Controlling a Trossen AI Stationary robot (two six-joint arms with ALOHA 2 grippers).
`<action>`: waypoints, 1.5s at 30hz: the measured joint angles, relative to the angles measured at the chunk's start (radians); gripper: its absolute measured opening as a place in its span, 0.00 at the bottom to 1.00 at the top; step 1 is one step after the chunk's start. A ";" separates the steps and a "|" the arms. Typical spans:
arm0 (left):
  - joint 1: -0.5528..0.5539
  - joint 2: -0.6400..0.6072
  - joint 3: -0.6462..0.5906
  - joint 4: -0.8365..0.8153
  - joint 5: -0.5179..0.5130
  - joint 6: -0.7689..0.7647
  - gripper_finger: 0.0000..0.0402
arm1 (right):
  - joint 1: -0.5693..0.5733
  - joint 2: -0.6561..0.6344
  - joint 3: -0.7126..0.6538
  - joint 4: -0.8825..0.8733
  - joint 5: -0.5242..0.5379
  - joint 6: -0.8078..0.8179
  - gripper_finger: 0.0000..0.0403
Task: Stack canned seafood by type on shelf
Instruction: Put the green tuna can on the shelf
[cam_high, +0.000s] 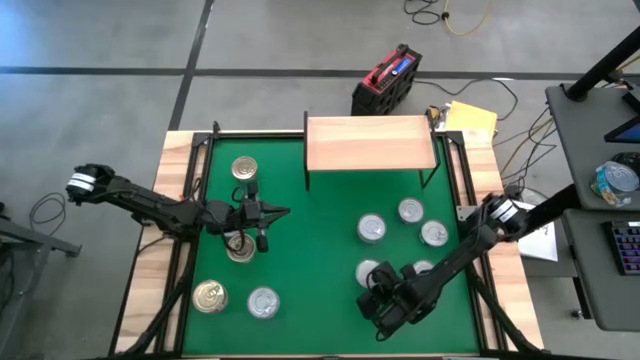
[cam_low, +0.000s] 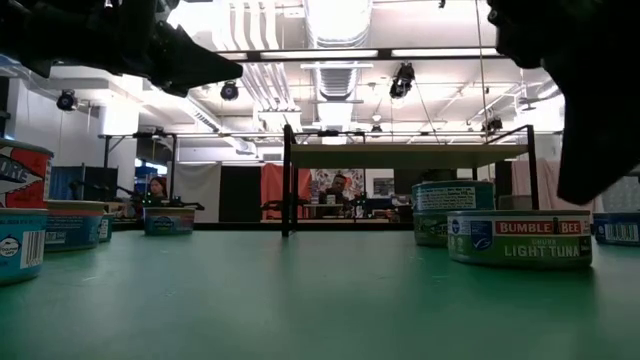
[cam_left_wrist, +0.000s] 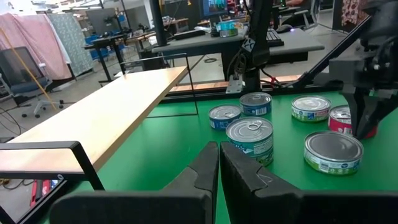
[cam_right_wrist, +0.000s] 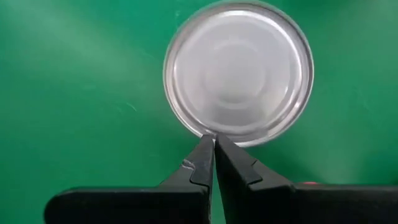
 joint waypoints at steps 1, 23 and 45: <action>0.000 0.000 0.000 0.000 0.000 0.000 0.00 | 0.000 0.007 0.000 0.001 0.001 0.000 0.02; 0.000 0.000 0.000 -0.001 0.000 0.000 0.00 | -0.007 0.046 0.021 -0.016 0.052 -0.021 0.02; 0.000 -0.001 0.000 -0.003 0.001 0.001 0.00 | -0.002 0.136 0.028 0.068 -0.182 -0.032 0.02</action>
